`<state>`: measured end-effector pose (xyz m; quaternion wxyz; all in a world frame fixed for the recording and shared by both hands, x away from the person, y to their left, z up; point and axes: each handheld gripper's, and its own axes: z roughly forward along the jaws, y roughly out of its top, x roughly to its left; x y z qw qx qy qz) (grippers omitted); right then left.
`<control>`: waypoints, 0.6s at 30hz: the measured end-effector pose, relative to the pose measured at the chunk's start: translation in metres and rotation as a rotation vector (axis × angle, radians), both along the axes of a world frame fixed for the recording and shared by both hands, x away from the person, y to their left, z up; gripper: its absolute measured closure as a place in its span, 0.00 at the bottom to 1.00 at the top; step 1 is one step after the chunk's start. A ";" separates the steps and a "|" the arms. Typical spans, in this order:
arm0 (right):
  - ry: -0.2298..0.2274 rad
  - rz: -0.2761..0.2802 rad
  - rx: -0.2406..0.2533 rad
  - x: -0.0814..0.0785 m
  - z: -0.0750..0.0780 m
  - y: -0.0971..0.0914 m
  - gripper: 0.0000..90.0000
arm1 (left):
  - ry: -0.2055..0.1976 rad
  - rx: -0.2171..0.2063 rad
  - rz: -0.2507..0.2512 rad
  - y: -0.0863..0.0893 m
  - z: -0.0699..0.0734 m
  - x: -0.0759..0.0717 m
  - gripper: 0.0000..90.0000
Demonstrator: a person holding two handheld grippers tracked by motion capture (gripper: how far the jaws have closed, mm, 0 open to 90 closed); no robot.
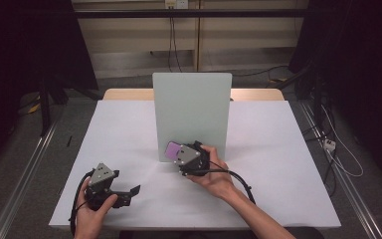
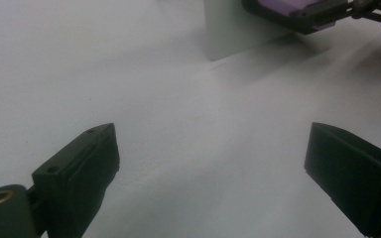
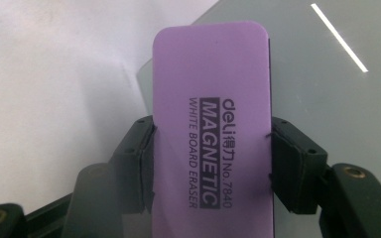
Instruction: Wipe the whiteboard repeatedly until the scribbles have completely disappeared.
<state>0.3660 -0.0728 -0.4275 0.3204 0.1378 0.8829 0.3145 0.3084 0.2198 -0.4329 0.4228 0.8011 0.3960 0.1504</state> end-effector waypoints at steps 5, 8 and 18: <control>0.040 0.017 -0.017 -0.002 -0.005 0.004 0.46 | 0.001 0.001 0.002 0.001 0.000 0.000 0.08; 0.027 0.034 -0.036 -0.002 -0.007 0.005 0.46 | -0.001 0.000 0.002 0.001 0.000 0.000 0.08; -0.025 -0.068 0.072 0.004 0.025 -0.028 0.46 | 0.000 -0.003 0.003 0.001 0.000 0.000 0.08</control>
